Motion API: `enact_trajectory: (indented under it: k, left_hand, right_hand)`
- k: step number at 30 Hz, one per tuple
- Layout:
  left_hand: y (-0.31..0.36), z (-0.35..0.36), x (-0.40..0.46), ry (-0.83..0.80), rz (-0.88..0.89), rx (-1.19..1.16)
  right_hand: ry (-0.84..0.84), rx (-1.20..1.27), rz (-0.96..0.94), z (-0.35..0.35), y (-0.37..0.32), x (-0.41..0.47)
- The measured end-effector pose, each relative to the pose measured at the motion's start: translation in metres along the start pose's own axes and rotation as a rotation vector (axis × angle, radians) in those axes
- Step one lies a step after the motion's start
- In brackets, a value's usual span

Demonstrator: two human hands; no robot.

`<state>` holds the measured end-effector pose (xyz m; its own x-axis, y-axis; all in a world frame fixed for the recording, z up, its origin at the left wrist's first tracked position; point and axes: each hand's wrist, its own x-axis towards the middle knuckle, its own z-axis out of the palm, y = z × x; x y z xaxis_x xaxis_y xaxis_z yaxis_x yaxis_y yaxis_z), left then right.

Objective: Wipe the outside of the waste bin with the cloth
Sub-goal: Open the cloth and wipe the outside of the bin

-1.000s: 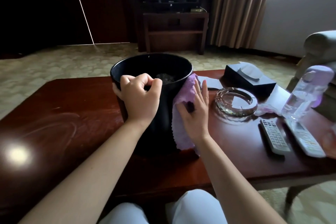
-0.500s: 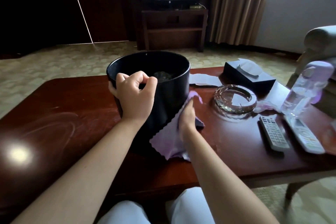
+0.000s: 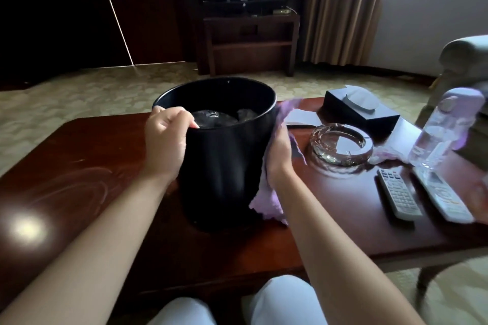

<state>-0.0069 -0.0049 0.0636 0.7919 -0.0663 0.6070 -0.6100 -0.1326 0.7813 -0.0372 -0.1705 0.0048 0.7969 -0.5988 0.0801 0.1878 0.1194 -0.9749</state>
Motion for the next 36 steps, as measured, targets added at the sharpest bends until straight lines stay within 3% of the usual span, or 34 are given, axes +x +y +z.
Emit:
enact_trajectory:
  k: [1,3,5,6,9,14,16,18,21,23,25,27,30,32,34,36]
  left_hand:
    - [0.0,-0.001,0.001,0.012,-0.001,0.002]
    - [0.0,0.002,0.003,0.046,0.026,0.103]
    - [0.003,0.012,-0.002,0.13,0.087,0.336]
    - [0.007,0.02,-0.008,0.166,0.111,0.463]
    - [0.017,0.048,-0.023,0.185,0.221,0.736]
    - [0.016,0.051,-0.031,0.186,0.286,0.611]
    - [0.011,0.04,-0.028,0.128,0.274,0.509]
    - [0.004,0.025,-0.019,0.066,0.202,0.394]
    - [-0.003,0.003,-0.001,-0.005,0.118,0.319]
    - [-0.003,-0.001,0.002,-0.009,0.179,0.445]
    - [0.001,0.009,-0.004,0.015,0.339,0.64]
    - [0.006,0.028,-0.011,0.055,0.423,0.734]
    - [0.014,0.047,-0.017,0.119,0.327,0.658]
    - [0.011,0.046,-0.017,0.118,0.319,0.586]
    - [0.009,0.038,-0.016,0.09,0.323,0.537]
    - [0.009,0.028,-0.013,0.041,0.258,0.459]
  right_hand:
    - [0.092,0.045,0.126,0.002,0.015,-0.001]
    - [0.461,0.057,0.393,0.009,0.046,-0.015]
    - [0.623,0.029,0.501,0.016,0.054,-0.04]
    - [0.569,-0.016,0.42,0.021,0.053,-0.049]
    - [0.223,-0.152,-0.154,0.036,0.042,-0.063]
    - [0.167,-0.161,-0.378,0.029,-0.015,-0.021]
    - [0.021,-0.087,-0.202,0.016,-0.016,-0.005]
    - [-0.023,-0.027,0.101,0.005,0.003,0.003]
    - [0.248,0.031,0.564,0.007,0.047,-0.008]
    - [0.437,0.039,0.594,0.011,0.06,-0.021]
    - [0.515,0.056,0.536,0.019,0.059,-0.029]
    - [0.472,0.017,0.46,0.029,0.049,-0.036]
    - [0.198,-0.131,-0.026,0.041,0.029,-0.041]
    - [0.101,-0.219,-0.335,0.047,0.001,-0.033]
    - [0.106,-0.26,-0.499,0.048,-0.022,-0.017]
    - [0.109,-0.113,-0.458,0.038,-0.024,-0.002]
